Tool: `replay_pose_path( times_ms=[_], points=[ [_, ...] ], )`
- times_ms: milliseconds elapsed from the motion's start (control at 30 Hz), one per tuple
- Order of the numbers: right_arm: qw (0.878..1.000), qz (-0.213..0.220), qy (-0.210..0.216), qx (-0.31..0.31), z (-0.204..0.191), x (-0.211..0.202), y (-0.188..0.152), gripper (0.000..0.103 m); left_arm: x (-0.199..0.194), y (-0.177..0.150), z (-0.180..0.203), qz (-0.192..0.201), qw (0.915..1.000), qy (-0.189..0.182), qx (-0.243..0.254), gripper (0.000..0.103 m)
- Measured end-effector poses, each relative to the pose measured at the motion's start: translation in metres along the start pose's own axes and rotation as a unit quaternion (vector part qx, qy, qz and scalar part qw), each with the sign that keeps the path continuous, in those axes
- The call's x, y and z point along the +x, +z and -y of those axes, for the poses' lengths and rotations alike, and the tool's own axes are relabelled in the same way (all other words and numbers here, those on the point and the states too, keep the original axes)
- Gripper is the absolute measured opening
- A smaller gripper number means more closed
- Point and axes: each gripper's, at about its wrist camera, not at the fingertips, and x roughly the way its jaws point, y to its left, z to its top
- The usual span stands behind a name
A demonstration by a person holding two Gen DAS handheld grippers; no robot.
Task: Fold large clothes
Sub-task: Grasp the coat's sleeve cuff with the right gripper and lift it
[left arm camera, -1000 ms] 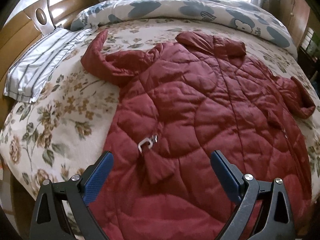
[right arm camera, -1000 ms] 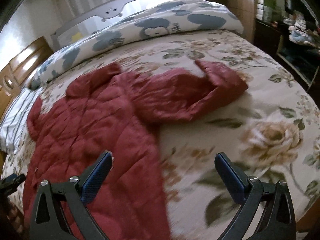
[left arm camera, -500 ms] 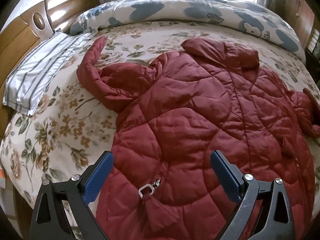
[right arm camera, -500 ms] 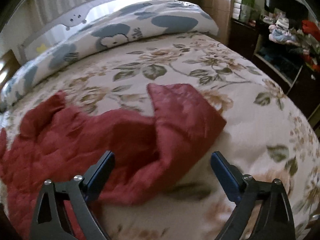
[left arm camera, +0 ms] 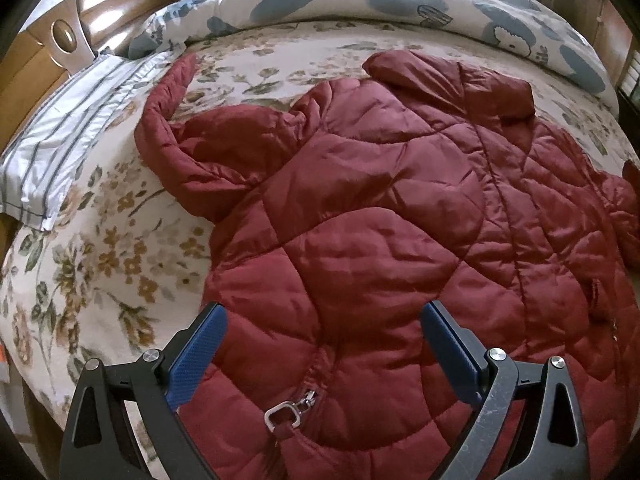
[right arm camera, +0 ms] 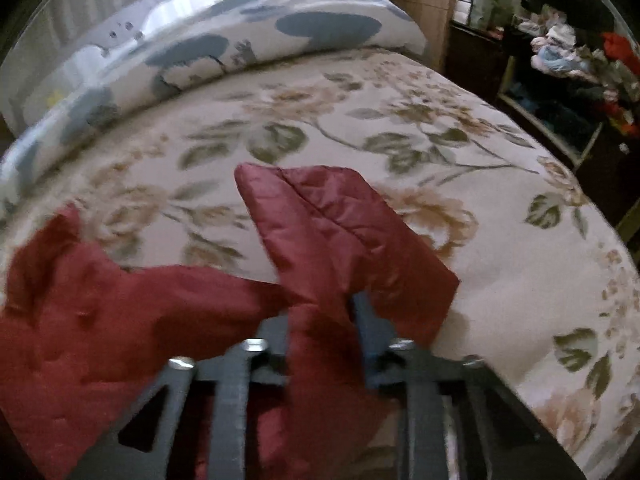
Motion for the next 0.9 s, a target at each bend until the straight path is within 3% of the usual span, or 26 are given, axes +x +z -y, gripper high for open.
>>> replay_pose_path(
  times_ms=[267,567,733,900],
  points=[
    [0.989,0.023,0.143,-0.040,-0.077,-0.055,-0.022,0.018,0.005,-0.001,-0.004,-0.004,0.9996,-0.027,-0.009,0.098],
    [0.953,-0.001,0.282,-0.111,-0.197,-0.070,-0.068,0.018,-0.005,-0.005,-0.023,-0.005,0.9955,-0.091,-0.025,0.097],
    [0.934,-0.029,0.316,-0.164,-0.254,-0.055,-0.094,0.018,-0.012,-0.005,-0.044,0.001,0.9898,-0.136,-0.041,0.097],
    [0.911,-0.047,0.349,-0.214,-0.299,-0.047,-0.118,0.018,-0.013,-0.001,-0.060,0.002,0.9860,-0.159,-0.051,0.097]
  ],
)
